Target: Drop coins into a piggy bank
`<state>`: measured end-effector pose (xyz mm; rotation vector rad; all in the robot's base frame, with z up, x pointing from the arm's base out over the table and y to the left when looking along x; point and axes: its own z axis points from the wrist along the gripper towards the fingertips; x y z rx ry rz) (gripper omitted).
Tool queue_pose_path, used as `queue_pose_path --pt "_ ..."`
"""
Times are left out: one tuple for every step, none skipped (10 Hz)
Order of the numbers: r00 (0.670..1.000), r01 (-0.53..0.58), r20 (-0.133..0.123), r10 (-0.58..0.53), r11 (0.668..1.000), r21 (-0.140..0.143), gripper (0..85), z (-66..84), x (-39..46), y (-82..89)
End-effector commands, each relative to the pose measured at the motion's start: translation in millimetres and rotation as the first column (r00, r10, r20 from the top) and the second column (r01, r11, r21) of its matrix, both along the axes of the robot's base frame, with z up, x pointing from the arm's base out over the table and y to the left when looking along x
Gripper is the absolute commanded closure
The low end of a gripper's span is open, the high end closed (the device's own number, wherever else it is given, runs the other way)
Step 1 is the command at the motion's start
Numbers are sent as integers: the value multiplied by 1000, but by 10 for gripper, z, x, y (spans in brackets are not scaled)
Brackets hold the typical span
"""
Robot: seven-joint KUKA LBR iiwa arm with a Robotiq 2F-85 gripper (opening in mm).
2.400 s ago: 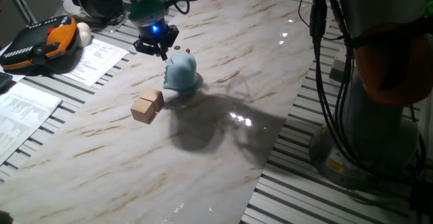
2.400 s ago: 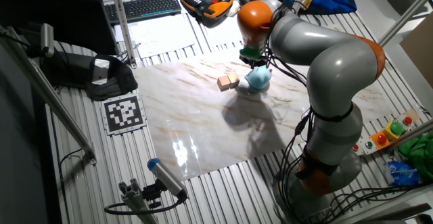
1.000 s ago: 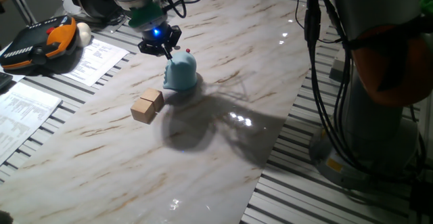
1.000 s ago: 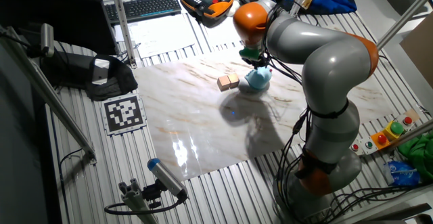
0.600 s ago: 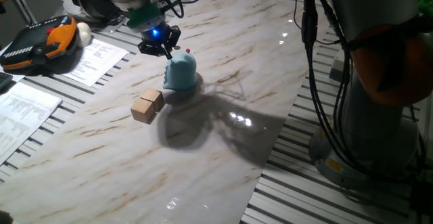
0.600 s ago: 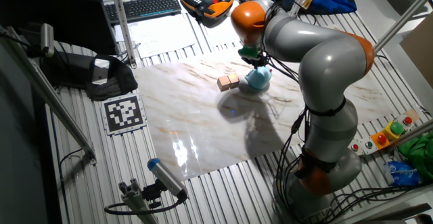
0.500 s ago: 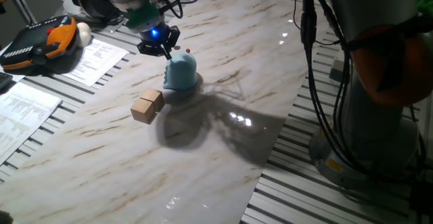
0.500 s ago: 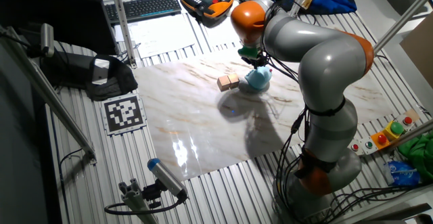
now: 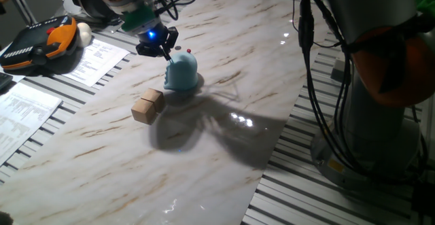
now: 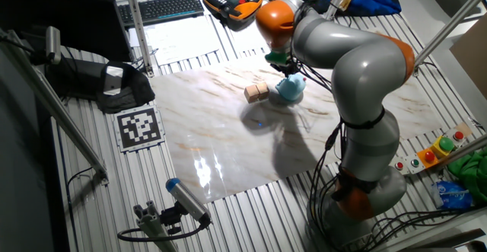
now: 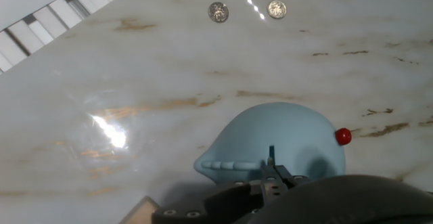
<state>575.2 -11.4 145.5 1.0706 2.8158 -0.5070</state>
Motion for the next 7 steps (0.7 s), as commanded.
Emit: queue_pose_path --pt "1000 5 -2 -5 1000 -3 850 -2 2 0" --pt "1000 13 -6 -13 1000 -6 850 -6 5 -1" --pt "1000 14 -10 -14 1000 -6 850 -8 4 -5" --pt "1000 12 -13 -12 1000 -11 850 -10 2 -9" --pt "1000 11 -13 -11 1000 -17 850 -11 1 -13" --pt "1000 5 -15 -5 1000 -24 850 -14 0 -18" --pt "1000 1 -15 -2 1000 -28 850 -16 -1 -21"
